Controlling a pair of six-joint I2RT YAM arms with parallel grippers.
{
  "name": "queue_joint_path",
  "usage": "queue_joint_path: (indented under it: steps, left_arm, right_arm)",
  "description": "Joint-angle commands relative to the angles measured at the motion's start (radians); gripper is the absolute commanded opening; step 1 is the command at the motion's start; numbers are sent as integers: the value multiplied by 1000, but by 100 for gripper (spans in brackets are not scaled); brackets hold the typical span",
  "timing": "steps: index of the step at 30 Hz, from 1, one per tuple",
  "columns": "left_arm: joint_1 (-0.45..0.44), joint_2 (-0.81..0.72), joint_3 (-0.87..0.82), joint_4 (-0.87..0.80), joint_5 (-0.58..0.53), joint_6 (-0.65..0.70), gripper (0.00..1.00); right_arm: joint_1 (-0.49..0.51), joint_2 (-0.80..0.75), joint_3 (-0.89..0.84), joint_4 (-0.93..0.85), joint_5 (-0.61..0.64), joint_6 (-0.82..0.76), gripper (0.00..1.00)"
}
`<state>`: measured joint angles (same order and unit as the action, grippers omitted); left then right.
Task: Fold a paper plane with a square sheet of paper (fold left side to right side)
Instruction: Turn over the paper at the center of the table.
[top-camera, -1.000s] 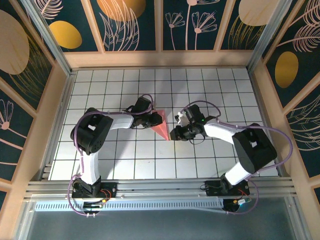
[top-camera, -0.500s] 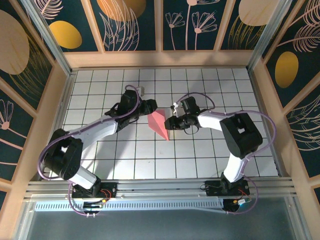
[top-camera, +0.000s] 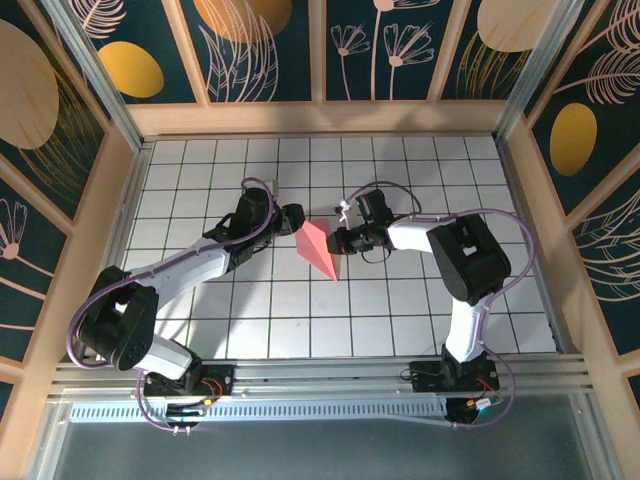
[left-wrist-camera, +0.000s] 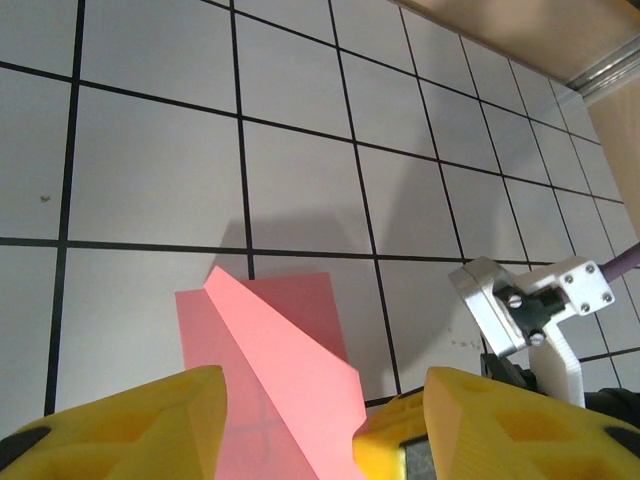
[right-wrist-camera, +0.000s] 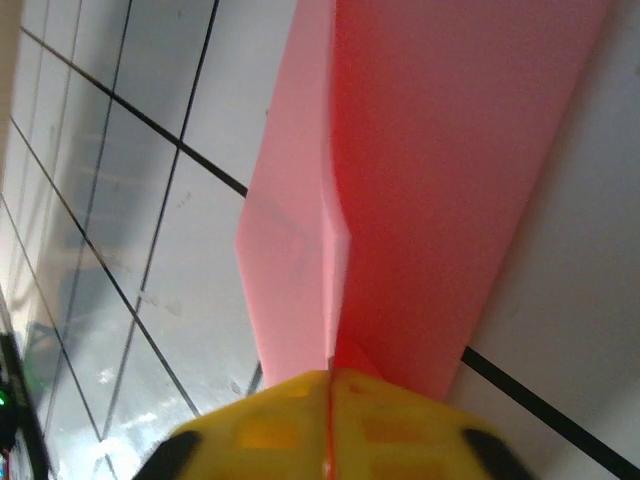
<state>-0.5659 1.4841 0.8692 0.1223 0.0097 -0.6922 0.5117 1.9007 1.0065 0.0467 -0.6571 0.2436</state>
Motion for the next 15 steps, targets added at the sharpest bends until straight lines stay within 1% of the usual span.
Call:
queue_joint_path:
  steps: [1,4,9,11,14,15]
  left_arm:
    - [17,-36,5,-10,4,10,56]
    - [52,-68,-22,36,68,-21,57]
    - [167,-149,-106,213,254,-95,60]
    - [205,-181,-126,289,330,-114,61]
    - [216,-202,-127,405,449,-119,61]
    - [216,-201,-125,456,505,-129,61]
  right_arm:
    - [-10,-44,-17,38,-24,6,0]
    - [-30,-104,-38,59,-30,8,0]
    - [-98,-246,-75,114,-90,9,0]
    - [-137,-304,-90,149,-130,22,0]
    - [-190,-374,-119,242,-222,76,0]
    - [-208,-398,-130,286,-259,105,0]
